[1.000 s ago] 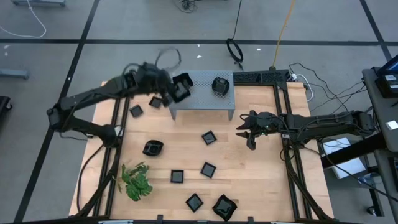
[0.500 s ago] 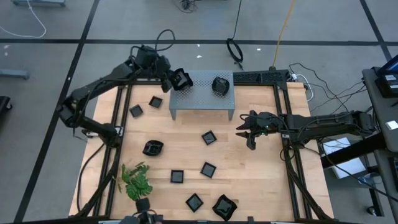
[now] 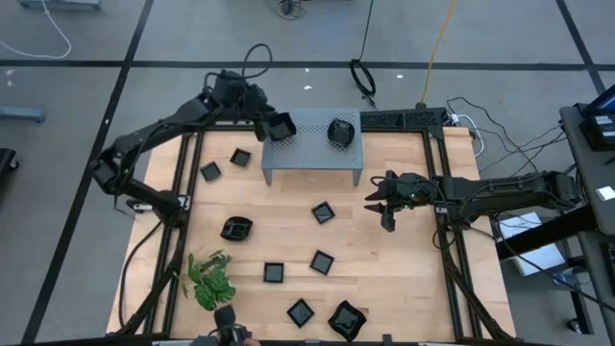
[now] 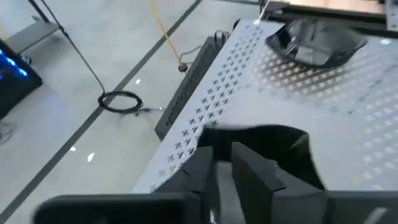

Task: Pick & Place Mini shaped plates
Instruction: Stack the black distorted square plate on top of the black distorted square plates on the shelf, then put the black square plate on the shelf

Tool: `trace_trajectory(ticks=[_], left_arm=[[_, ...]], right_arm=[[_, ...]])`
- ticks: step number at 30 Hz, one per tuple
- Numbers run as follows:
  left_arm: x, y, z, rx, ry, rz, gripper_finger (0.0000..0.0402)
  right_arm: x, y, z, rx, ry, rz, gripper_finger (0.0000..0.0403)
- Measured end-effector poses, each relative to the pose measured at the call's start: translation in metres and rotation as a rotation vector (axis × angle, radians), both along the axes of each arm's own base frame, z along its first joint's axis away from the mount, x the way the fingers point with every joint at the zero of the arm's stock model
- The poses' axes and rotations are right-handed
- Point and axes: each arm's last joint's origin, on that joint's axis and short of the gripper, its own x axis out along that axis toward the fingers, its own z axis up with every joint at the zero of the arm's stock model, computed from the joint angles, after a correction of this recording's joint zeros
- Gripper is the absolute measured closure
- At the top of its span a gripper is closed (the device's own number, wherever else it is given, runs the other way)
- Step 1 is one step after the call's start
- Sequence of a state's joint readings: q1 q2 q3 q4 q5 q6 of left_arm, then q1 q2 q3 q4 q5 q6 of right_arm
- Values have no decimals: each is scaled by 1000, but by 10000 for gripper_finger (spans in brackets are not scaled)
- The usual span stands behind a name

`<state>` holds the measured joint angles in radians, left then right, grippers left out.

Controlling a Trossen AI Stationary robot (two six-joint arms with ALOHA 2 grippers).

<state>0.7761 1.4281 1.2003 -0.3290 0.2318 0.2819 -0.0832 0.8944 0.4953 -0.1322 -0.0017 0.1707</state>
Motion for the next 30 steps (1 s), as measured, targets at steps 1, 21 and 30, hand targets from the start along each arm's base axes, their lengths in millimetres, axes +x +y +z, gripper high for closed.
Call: trace_trajectory(ticks=[1,21,30], left_arm=[[0,-2,2,5,-8,-4,317],[-10,-155,-18,-504,507,-247,195],[-17,-198,-76,-569,715,-181,195]], right_arm=[[0,0,0,0,0,0,287],[0,0,0,0,0,0,287],[0,0,0,0,0,0,287]])
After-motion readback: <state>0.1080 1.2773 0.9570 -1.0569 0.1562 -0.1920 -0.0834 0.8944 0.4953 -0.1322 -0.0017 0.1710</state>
